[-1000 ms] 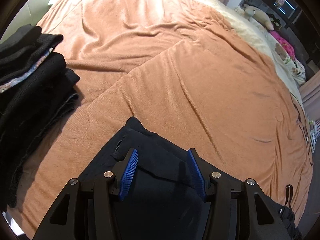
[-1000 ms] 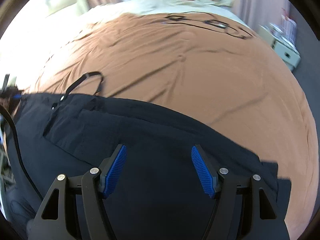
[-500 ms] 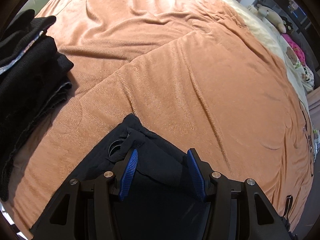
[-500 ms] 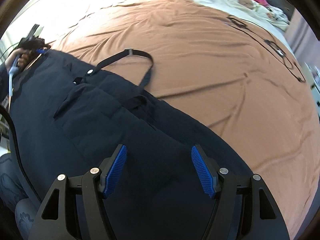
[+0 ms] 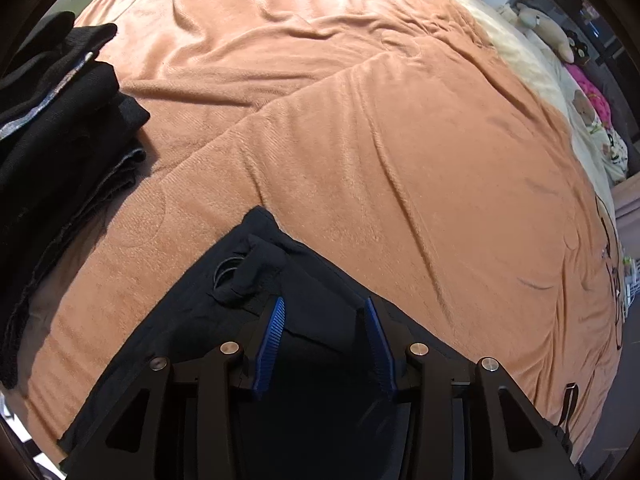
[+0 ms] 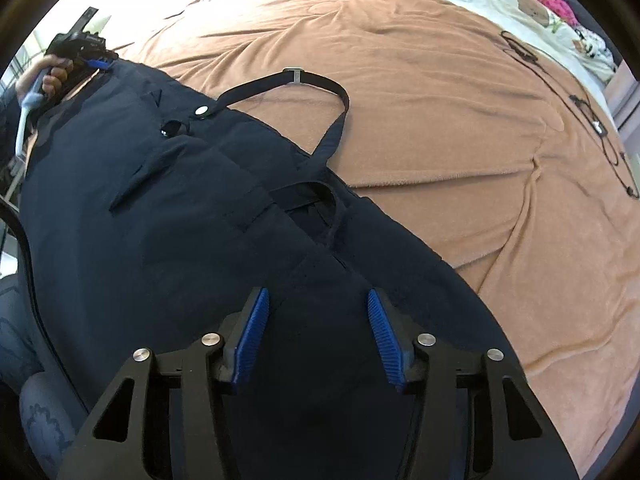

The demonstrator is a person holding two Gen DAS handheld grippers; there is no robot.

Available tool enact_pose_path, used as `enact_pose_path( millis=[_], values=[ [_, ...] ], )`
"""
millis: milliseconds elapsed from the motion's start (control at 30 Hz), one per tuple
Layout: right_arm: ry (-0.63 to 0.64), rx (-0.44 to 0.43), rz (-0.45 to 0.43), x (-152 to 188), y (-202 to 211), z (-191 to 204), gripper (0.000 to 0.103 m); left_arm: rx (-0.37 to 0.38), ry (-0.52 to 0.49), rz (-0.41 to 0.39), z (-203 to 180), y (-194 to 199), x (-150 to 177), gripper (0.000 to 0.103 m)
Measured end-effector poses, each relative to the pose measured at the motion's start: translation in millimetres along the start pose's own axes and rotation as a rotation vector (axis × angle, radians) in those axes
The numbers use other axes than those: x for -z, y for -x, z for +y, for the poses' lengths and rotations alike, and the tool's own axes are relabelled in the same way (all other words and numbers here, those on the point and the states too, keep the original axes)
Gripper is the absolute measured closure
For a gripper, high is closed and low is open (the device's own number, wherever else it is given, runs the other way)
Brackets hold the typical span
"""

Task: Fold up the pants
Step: 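Move both tools onto the folded pants and close them on the fabric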

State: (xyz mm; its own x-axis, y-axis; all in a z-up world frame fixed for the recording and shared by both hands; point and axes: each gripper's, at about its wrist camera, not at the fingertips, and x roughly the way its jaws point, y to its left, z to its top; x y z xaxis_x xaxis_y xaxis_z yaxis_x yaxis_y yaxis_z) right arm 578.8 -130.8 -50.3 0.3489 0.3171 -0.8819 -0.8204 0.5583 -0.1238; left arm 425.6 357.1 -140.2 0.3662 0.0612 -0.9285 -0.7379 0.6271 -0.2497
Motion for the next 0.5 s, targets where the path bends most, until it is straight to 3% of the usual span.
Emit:
enact_pose_path(
  millis=[67, 100, 133, 333, 500],
  values=[
    [0.010, 0.028, -0.002, -1.2, -1.5, 3.6, 0.074, -0.015, 0.011, 0.002, 0.4, -3.2, -1.4, 0.071],
    [0.012, 0.035, -0.004, -0.5, 0.8, 2.9, 0.082, -0.022, 0.017, 0.004, 1.0, -4.2, -2.0, 0.095],
    [0.014, 0.039, -0.010, -0.1, 2.9, 3.4, 0.089, -0.015, 0.023, 0.016, 1.6, -6.3, -2.6, 0.103],
    [0.041, 0.093, -0.058, 2.4, 20.4, 14.6, 0.097, -0.015, 0.001, -0.073, -1.8, 11.1, -6.6, 0.103],
    [0.035, 0.140, -0.101, -4.7, 27.8, 21.5, 0.098, 0.037, -0.019, -0.061, -4.2, 17.5, -11.3, 0.103]
  ],
)
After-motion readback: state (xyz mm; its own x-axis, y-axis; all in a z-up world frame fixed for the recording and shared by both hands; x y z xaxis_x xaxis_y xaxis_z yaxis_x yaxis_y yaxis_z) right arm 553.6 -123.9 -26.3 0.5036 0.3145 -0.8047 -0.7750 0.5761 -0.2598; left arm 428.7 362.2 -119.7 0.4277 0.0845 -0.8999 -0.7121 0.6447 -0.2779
